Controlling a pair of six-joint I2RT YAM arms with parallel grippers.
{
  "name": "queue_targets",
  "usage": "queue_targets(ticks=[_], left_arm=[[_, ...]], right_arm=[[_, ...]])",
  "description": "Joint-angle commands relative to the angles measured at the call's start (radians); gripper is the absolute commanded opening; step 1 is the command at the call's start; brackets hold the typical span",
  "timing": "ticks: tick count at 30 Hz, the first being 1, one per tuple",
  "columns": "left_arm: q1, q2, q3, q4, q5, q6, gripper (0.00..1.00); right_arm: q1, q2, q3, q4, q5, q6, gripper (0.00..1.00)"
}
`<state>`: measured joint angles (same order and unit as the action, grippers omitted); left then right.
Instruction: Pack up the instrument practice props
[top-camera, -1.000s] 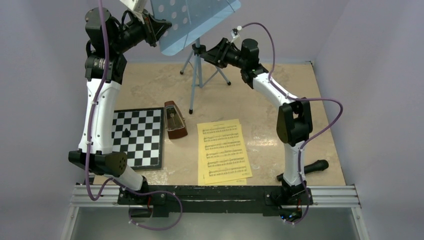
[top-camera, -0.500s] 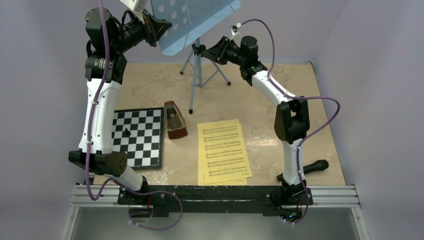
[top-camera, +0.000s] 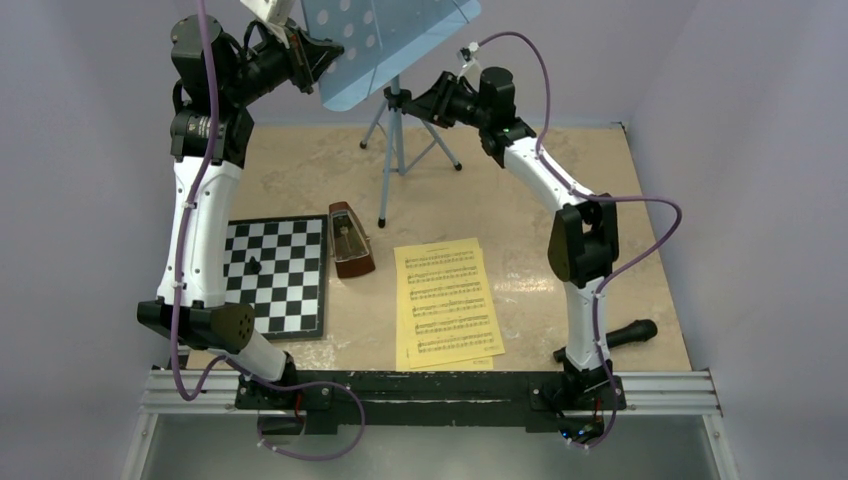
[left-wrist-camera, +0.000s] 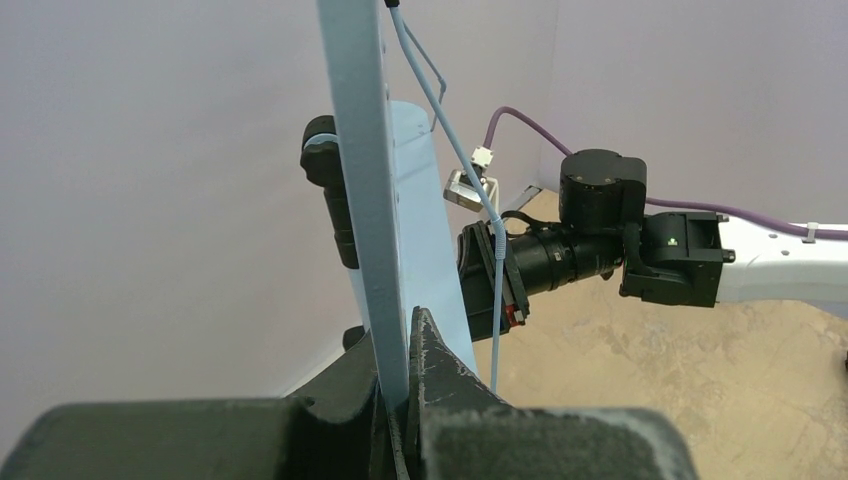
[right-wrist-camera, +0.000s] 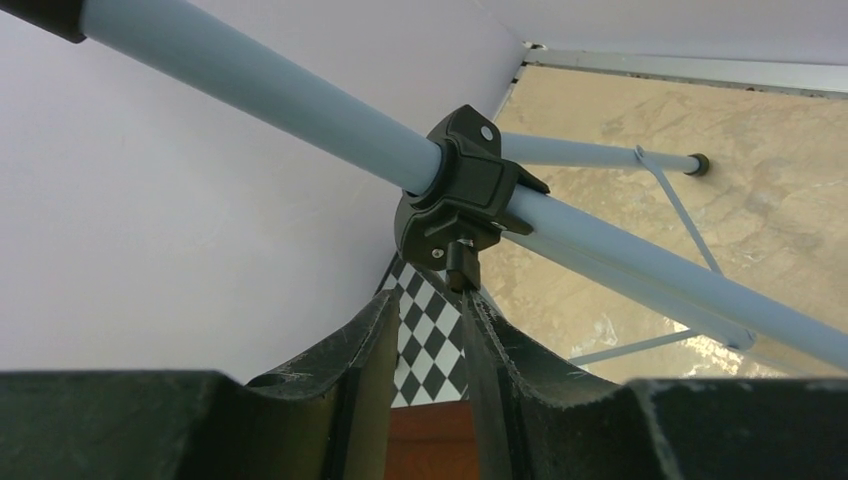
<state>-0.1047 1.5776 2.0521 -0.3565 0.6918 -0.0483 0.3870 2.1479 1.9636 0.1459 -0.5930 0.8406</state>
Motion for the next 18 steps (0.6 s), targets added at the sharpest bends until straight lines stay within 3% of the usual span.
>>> queue_targets(ticks=[1, 8, 18], left_arm=[[0.0, 0.03, 0.011, -0.061, 0.034, 0.059, 0.0], [0.0, 0.037, 0.014, -0.053, 0.037, 0.056, 0.0], [0.0, 0.05, 0.02, -0.056, 0.041, 0.056, 0.0]], right_arm=[[-0.01, -0.005, 0.037, -0.07, 0.055, -0.037, 0.35], [-0.009, -0.033, -0.004, -0.063, 0.056, -0.009, 0.45], [-0.002, 0.068, 0.125, -0.055, 0.081, -0.052, 0.42]])
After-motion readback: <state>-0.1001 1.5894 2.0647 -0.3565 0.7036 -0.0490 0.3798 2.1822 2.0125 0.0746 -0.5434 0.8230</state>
